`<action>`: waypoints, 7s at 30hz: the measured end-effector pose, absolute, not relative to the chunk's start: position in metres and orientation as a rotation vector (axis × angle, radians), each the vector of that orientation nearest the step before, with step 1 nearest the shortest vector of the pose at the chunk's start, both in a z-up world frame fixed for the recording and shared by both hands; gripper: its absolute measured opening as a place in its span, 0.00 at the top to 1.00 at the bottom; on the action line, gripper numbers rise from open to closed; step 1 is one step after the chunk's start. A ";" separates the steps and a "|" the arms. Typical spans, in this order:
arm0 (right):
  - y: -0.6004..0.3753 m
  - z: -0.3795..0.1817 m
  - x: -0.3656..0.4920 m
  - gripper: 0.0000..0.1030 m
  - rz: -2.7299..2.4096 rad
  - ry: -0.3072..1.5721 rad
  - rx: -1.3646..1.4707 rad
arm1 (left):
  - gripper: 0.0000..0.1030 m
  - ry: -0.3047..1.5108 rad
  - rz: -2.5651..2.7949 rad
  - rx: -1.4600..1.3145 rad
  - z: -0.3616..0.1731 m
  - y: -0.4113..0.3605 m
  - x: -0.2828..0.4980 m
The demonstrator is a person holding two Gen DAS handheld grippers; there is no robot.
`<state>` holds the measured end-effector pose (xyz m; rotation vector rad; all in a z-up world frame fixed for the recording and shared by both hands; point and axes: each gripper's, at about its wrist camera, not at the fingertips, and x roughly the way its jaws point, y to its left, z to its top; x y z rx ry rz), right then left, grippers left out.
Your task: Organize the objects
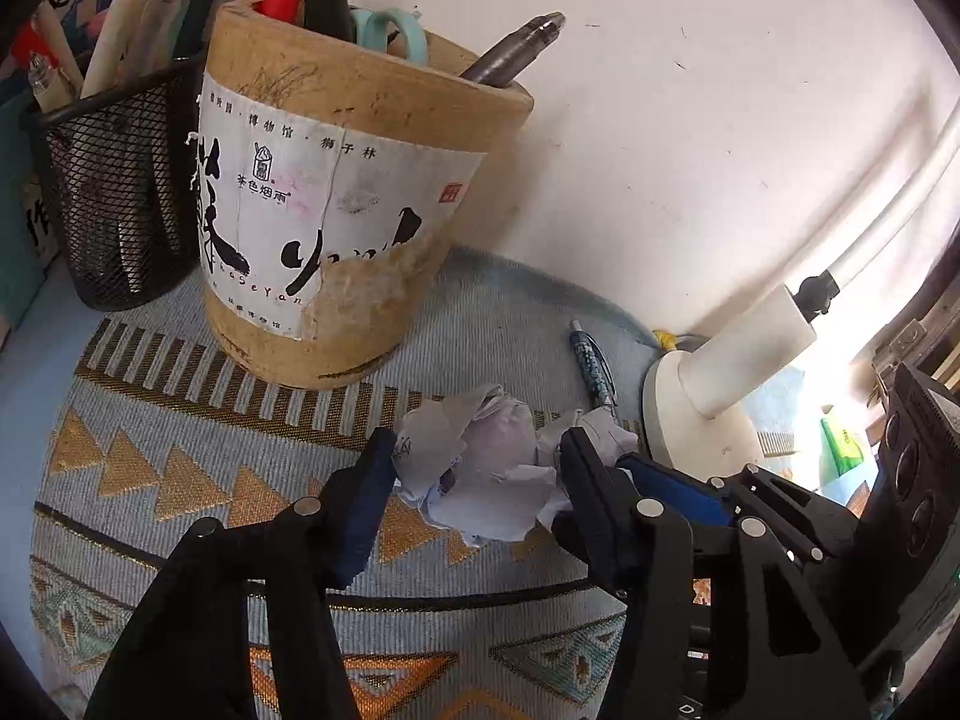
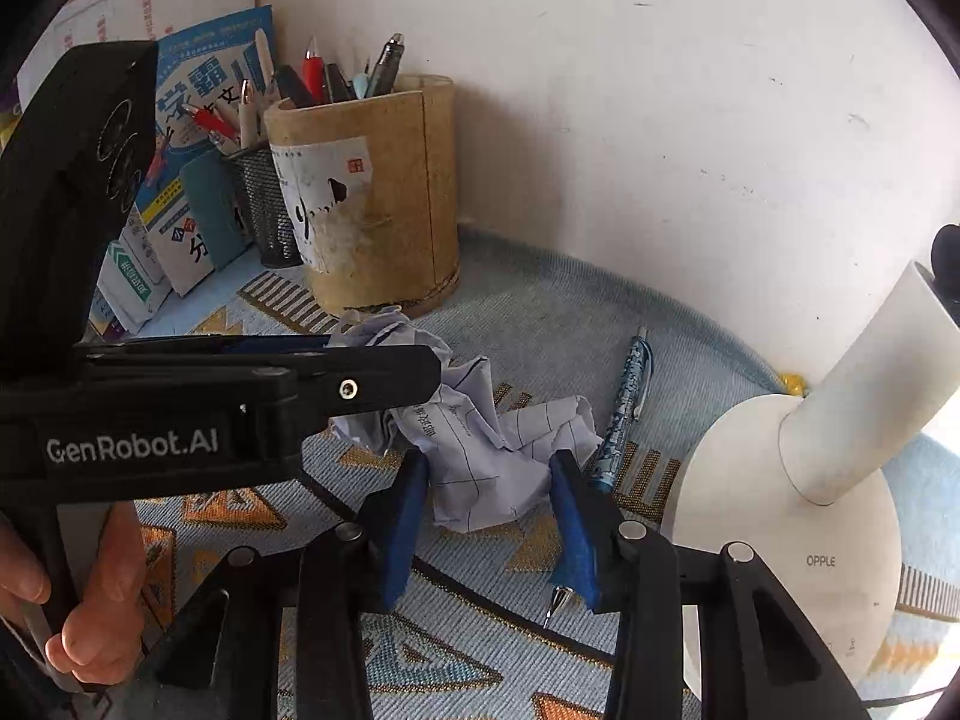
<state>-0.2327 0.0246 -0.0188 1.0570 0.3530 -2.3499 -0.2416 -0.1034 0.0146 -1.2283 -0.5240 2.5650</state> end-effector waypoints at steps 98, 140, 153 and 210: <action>0.502 0.102 0.002 0.59 -2.961 -0.475 0.936 | 0.19 0.126 2.238 -0.785 0.115 0.301 -0.038; 0.206 -0.010 -0.019 0.38 -2.782 0.000 1.190 | 0.01 -0.159 2.870 -1.105 0.029 -0.001 0.003; 0.217 -0.015 -0.023 0.36 -2.761 -0.072 1.243 | 0.01 0.087 2.910 -1.146 0.027 0.022 0.004; 0.213 -0.017 -0.024 0.23 -2.764 -0.016 1.269 | 0.01 0.137 2.899 -1.206 0.021 0.026 -0.001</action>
